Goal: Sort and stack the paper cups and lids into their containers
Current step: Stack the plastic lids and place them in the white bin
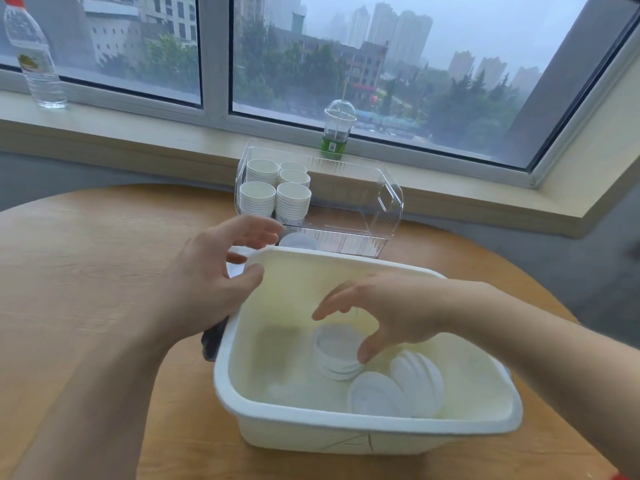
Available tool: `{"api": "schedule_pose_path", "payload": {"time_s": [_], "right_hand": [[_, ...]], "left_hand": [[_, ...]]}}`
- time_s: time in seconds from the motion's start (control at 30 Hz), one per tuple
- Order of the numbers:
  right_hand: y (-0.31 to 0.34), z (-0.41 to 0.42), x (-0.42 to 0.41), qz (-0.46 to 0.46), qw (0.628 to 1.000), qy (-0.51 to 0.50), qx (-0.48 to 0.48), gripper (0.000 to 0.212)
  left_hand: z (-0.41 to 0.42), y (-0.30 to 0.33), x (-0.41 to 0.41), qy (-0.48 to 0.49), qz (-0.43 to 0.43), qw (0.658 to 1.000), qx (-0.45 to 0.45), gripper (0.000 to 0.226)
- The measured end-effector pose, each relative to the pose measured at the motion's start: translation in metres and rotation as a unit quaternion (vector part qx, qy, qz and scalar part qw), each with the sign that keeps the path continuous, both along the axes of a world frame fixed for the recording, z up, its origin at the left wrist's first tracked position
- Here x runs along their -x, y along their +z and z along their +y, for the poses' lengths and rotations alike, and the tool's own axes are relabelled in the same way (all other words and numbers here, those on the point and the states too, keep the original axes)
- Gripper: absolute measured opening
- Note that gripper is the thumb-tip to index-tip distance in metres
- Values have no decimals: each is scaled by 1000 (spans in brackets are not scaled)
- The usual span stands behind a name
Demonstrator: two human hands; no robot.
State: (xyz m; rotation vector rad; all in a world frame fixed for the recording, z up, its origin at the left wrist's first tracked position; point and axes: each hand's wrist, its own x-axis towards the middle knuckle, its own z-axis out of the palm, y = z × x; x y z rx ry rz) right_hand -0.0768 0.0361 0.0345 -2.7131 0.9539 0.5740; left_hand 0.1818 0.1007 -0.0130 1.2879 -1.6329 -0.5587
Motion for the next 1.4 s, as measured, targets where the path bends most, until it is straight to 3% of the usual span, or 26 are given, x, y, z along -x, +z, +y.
{"api": "schedule_pose_path", "payload": {"time_s": [0.2,0.37,0.73,0.9,1.0,1.13,1.4], "right_hand": [[-21,-2,-20,115,990,74,30,101],[-24,-3,-19,116,990,67,41,94],[4,8,13,-140,988,-60,-10,79],[11,14,24,-312,942,-101,-70,77],[15,17,22,-394,902,-123,-127,75],[20,22,15,-457,860,-125,-189,71],[21,28,3,-487,838,-114,-218,69]], "left_hand": [[1,3,-1,7,5,999,35,31],[3,5,4,-6,7,999,41,35],[10,10,13,-6,-23,999,49,34],[18,13,18,-16,-58,997,51,46],[23,15,23,-55,-80,994,50,68],[26,18,31,-67,-87,991,71,88],[27,24,34,-65,-51,991,109,85]]}}
